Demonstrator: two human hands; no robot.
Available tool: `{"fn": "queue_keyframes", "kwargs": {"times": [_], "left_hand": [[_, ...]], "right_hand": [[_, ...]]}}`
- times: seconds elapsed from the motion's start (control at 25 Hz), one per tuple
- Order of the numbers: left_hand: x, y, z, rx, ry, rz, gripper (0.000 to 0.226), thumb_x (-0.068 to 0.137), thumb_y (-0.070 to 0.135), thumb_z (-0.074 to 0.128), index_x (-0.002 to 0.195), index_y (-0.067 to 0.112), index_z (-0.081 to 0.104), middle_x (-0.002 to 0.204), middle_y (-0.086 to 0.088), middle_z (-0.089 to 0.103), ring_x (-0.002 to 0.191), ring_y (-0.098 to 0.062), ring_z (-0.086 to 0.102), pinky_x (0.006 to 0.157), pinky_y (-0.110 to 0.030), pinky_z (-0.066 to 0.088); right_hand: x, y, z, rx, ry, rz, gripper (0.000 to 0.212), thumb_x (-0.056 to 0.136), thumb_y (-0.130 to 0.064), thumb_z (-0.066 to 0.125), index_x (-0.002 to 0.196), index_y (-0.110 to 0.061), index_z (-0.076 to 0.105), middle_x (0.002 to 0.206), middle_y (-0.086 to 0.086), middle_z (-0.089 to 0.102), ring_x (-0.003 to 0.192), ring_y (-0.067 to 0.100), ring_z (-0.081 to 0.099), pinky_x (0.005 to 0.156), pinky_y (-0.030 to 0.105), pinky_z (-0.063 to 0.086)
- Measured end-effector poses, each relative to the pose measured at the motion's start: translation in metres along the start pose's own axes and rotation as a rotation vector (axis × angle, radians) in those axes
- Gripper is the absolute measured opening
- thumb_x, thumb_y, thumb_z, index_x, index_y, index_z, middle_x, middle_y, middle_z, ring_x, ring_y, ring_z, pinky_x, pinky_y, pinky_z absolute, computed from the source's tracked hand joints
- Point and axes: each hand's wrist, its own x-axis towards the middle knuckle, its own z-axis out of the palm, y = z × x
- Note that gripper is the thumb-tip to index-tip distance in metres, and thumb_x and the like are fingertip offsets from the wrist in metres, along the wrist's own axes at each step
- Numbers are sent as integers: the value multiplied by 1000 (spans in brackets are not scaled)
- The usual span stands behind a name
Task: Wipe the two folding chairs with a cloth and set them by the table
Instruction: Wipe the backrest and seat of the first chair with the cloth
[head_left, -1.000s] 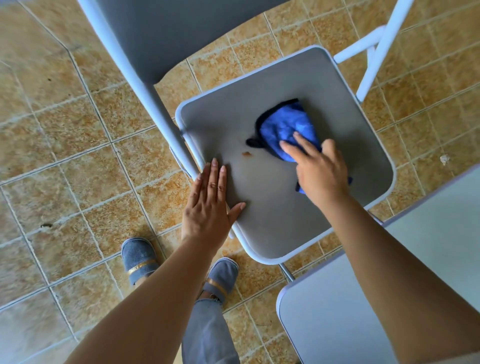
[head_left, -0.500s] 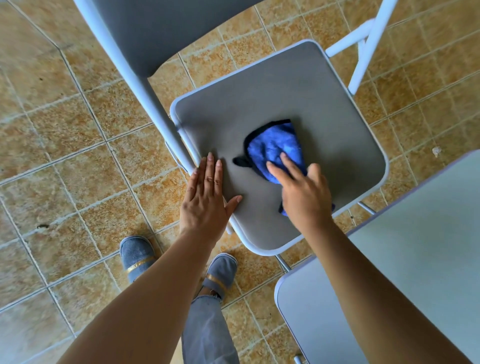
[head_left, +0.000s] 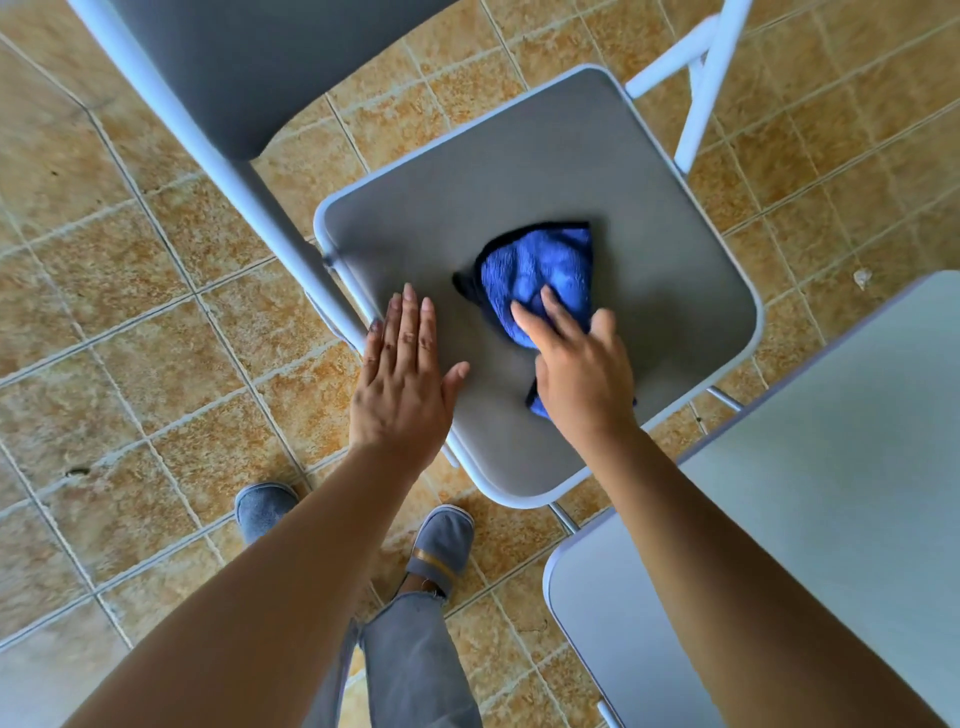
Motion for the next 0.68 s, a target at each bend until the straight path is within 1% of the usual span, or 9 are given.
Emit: {"fn": "queue_keyframes", "kwargs": {"times": [0.08,0.12,0.24,0.32,0.36,0.44,0.52,0.6,0.68], "left_hand": [[19,-2,-6,3,-14,22,72,99,53,18,152,5,7,160,-13,4,149,-23,2,121,-36,3],[29,-2,-7,13,-29,25,74,98,54,18,152,5,4,160,-13,1,149,-23,0,121,-37,3],[51,1,-1,70,-71,8,77,96,58,14,152,9,-3,161,-9,-5,148,-21,-7,121,-39,0],[54,4,5,81,-53,-9,78,96,60,15,153,10,-1,161,-8,-4,149,-21,-5,121,-41,1],[55,4,7,75,-44,-14,78,96,61,16,153,10,0,161,-8,-2,149,-22,-3,121,-42,2],[56,5,8,65,-47,-9,81,95,63,16,153,8,3,161,-10,1,149,-23,-1,121,-43,3],[57,7,4,58,-87,-6,84,93,67,12,153,9,1,161,-9,-2,149,-23,-4,121,-43,1],[58,7,1,53,-125,-14,89,90,71,9,152,9,-3,161,-9,-6,148,-22,-7,121,-43,-1],[59,7,-1,52,-148,-14,92,88,73,7,152,9,-4,161,-9,-7,148,-22,-9,120,-44,-1]], "right_hand": [[-16,34,-8,-54,-11,-73,53,83,-11,48,130,-36,53,140,-4,53,75,28,43,65,35,43],[-16,54,-11,-84,-19,-47,53,83,-12,48,131,-36,52,141,-5,52,77,29,43,67,36,43],[9,90,-11,-55,-26,283,53,85,-11,47,134,-31,50,141,4,51,86,36,48,71,40,43],[43,77,-4,11,4,521,53,83,-11,45,133,-27,52,140,8,52,96,40,49,74,40,40],[59,62,-2,38,20,561,53,81,-12,44,131,-26,55,138,9,54,97,40,50,73,40,41],[76,29,2,70,64,474,53,76,-16,41,125,-27,59,132,8,59,90,38,53,67,38,43],[62,9,2,49,54,282,55,75,-17,38,125,-30,59,132,5,59,83,34,52,63,36,43],[32,14,-1,34,-3,145,55,78,-14,39,128,-31,56,136,1,56,78,30,48,62,35,41],[8,40,-3,-19,-14,102,55,81,-12,41,130,-33,53,141,-2,52,75,28,44,64,36,41]]}}
